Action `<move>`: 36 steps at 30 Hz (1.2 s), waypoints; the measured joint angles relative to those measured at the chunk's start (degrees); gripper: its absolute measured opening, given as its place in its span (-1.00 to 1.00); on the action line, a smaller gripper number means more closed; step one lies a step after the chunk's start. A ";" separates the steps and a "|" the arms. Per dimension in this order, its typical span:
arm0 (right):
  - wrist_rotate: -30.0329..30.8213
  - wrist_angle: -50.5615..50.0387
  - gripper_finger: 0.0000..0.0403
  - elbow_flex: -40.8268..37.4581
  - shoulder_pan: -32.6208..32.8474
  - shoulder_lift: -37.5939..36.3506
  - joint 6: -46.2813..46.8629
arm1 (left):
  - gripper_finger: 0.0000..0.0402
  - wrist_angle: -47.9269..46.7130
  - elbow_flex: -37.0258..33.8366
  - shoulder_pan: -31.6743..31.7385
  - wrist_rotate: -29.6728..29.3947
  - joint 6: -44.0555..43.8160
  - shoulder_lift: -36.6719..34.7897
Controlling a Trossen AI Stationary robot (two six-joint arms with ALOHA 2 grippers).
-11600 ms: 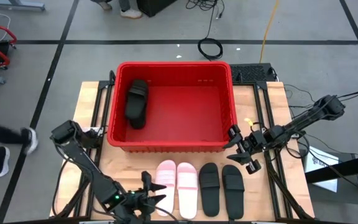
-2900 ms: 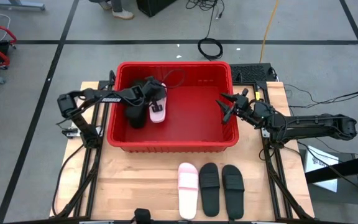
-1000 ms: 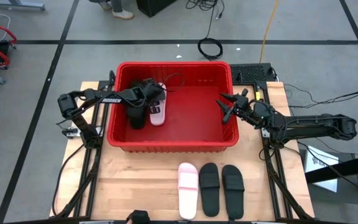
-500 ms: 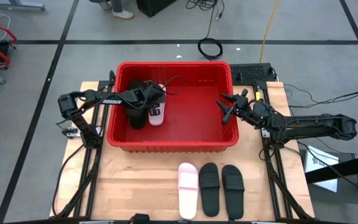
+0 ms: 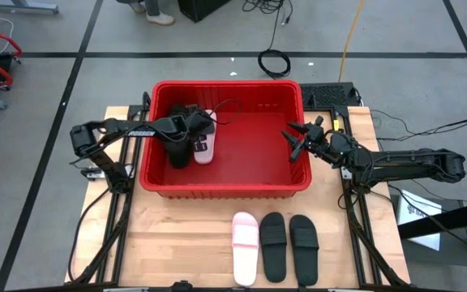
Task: Pick and place slides into bin
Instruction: Put the left pink slipper into the organizer bin, then put the pink slipper into the pink slipper
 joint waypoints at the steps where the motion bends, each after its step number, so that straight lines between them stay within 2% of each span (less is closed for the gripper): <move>1: 0.00 0.02 -0.18 0.00 0.00 0.00 0.01 | -0.13 0.25 0.00 -0.26 0.08 -0.02 -0.74; 6: -0.12 0.00 -0.18 0.00 0.00 -0.01 0.00 | -0.13 -0.48 0.02 -1.92 2.07 -0.58 -4.18; 18: -1.45 0.04 -0.18 0.00 0.00 -0.02 0.85 | -0.13 -4.41 -0.01 -7.20 1.79 -3.20 -10.88; 36: -7.00 3.71 -0.18 0.00 0.13 -0.04 1.37 | -0.13 -6.97 1.99 -19.87 -10.07 -6.91 -15.98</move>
